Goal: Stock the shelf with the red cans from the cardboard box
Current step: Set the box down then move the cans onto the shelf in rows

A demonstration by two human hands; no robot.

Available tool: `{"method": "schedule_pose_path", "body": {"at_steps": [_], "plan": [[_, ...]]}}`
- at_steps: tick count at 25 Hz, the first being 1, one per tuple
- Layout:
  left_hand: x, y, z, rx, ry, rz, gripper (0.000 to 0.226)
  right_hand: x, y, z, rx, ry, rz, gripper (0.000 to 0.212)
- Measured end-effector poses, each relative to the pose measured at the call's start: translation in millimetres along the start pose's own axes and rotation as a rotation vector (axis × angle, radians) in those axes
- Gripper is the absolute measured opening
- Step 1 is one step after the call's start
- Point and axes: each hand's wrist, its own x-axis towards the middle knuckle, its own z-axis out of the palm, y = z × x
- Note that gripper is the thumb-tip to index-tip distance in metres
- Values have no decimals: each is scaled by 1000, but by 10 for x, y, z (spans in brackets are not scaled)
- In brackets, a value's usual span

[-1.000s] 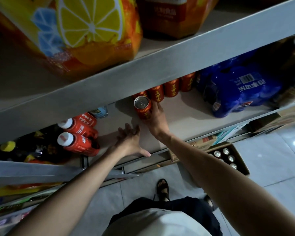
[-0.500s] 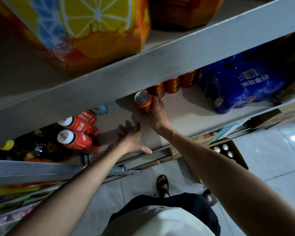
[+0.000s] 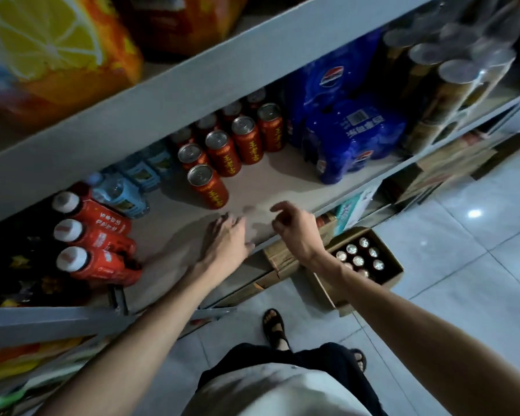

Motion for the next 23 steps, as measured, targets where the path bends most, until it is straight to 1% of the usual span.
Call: {"method": "schedule_pose_path", "body": {"at_steps": [1, 2, 3, 4, 5, 7, 8, 9, 10, 12, 14, 16, 18, 19, 20, 22, 23], "plan": [[-34, 250, 13, 17, 132, 110, 44, -157, 124, -204, -10, 42, 19, 28], [-73, 521, 40, -31, 194, 216, 35, -311, 266, -407, -11, 76, 55, 25], [-104, 801, 95, -118, 161, 292, 30, -473, 430, -603, -11, 100, 110, 22], [-120, 1069, 180, -223, 37, 319, 29, -635, 612, -778, -9, 113, 186, 20], [-130, 1332, 305, -305, -130, 305, 29, -804, 817, -934, -11, 118, 275, 18], [-122, 1717, 574, -368, -475, 205, 32, -1071, 1192, -1166, -37, 110, 435, 13], [-90, 1901, 717, -397, -613, 144, 32, -1177, 1386, -1297, -41, 104, 501, 12], [-57, 2042, 855, -430, -707, 74, 31, -1265, 1564, -1403, -36, 91, 549, 14], [3, 2162, 999, -451, -766, 9, 28, -1331, 1750, -1497, -29, 68, 582, 15], [145, 2309, 1300, -468, -829, -91, 16, -1444, 2097, -1606, -36, 25, 631, 15], [354, 2428, 1673, -508, -845, -180, 8, -1475, 2491, -1637, -35, 15, 695, 16], [567, 2485, 2130, -560, -854, -275, 5, -1455, 2915, -1567, -48, 5, 743, 16], [816, 2496, 2811, -596, -949, -394, 5, -1370, 3522, -1353, -88, -21, 794, 20], [969, 2484, 3200, -598, -1008, -448, 11, -1305, 3873, -1218, -119, -47, 805, 23], [1121, 2434, 3609, -576, -1045, -492, 21, -1224, 4242, -1055, -160, -95, 799, 25], [1464, 2306, 4441, -543, -1034, -536, 38, -983, 5016, -763, -244, -164, 747, 28], [1604, 2214, 4772, -550, -1004, -579, 41, -841, 5338, -644, -272, -173, 711, 29]]}}
